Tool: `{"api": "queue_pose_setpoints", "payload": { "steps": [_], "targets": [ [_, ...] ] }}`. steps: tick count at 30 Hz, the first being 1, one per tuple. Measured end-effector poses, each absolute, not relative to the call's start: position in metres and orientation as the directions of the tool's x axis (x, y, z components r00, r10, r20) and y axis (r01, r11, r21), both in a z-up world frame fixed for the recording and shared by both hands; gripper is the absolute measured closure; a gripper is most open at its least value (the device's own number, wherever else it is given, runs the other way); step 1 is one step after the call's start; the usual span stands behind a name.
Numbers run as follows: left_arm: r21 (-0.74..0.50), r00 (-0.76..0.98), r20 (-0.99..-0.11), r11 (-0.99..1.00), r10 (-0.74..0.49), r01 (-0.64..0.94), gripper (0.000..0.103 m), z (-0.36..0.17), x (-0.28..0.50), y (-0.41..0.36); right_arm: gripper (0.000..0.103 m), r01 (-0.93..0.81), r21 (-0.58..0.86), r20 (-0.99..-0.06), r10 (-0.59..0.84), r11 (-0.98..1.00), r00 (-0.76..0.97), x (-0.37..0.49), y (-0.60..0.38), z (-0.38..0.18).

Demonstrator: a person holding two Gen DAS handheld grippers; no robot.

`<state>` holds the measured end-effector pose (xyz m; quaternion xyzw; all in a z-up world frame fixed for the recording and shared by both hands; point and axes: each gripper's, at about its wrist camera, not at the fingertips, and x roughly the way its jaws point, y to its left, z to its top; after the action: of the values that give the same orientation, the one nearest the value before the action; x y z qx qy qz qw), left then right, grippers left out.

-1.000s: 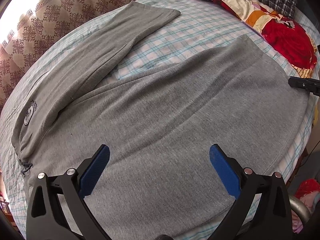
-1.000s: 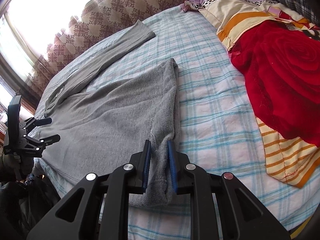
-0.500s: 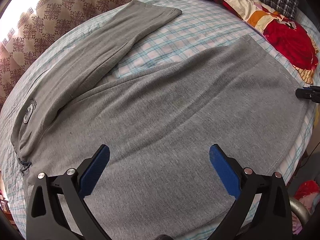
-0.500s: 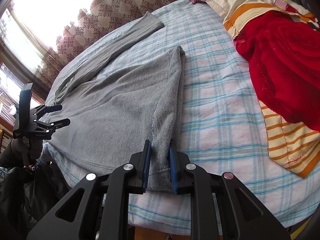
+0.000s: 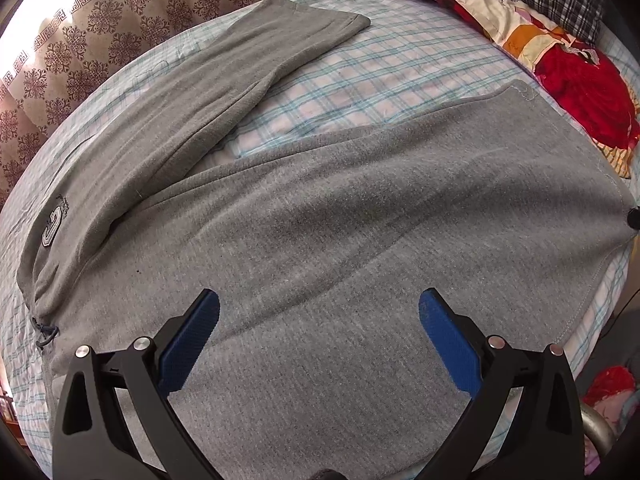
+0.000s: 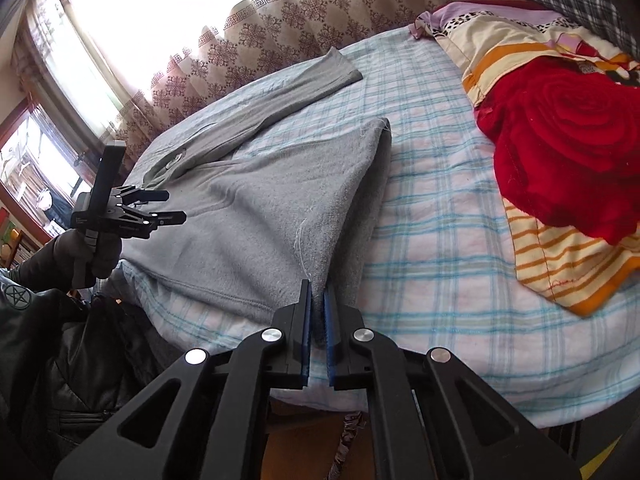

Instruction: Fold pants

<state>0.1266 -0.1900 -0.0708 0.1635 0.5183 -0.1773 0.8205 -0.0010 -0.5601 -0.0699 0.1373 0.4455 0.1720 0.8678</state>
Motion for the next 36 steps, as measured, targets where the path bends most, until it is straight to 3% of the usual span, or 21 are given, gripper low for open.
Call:
{"api": "queue_pose_setpoints", "payload": {
  "steps": [7, 9, 11, 13, 19, 25, 32, 36],
  "targets": [
    [0.074, 0.339, -0.933, 0.861, -0.117, 0.503, 0.002, -0.104, 0.122, -0.194, 0.097, -0.047, 0.343, -0.766, 0.308, 0.938, 0.564, 0.006, -0.561, -0.086],
    [0.046, 0.330, -0.932, 0.858, -0.147, 0.512, 0.003, -0.103, 0.117, -0.192, 0.086, -0.016, 0.296, -0.776, 0.250, 0.955, 0.579, 0.008, -0.561, -0.079],
    [-0.030, 0.286, -0.935, 0.848, -0.212, 0.529, 0.003, -0.100, 0.111, -0.187, 0.059, 0.026, 0.236, -0.773, 0.172, 0.971, 0.610, 0.008, -0.563, -0.067],
    [-0.084, 0.236, -0.937, 0.821, -0.258, 0.565, 0.003, -0.101, 0.098, -0.187, 0.058, 0.050, 0.221, -0.752, 0.137, 0.974, 0.645, 0.009, -0.566, -0.051],
    [-0.002, 0.260, -0.931, 0.718, -0.255, 0.696, 0.003, -0.097, 0.066, -0.206, 0.058, 0.059, 0.136, -0.756, 0.065, 0.989, 0.652, 0.051, -0.527, -0.024],
    [-0.005, 0.304, -0.901, 0.708, -0.309, 0.706, 0.003, -0.077, 0.072, -0.217, 0.058, -0.032, 0.009, -0.848, 0.024, 0.999, 0.529, 0.097, -0.457, -0.051],
    [-0.056, 0.308, -0.885, 0.737, -0.349, 0.674, 0.003, -0.079, 0.106, -0.238, 0.056, -0.111, -0.176, -0.889, -0.110, 0.978, 0.444, 0.068, -0.414, -0.082],
    [-0.112, 0.183, -0.918, 0.673, -0.352, 0.731, 0.003, -0.107, 0.099, -0.251, 0.055, -0.060, -0.139, -0.900, -0.101, 0.988, 0.424, 0.057, -0.433, -0.083]
  ]
}}
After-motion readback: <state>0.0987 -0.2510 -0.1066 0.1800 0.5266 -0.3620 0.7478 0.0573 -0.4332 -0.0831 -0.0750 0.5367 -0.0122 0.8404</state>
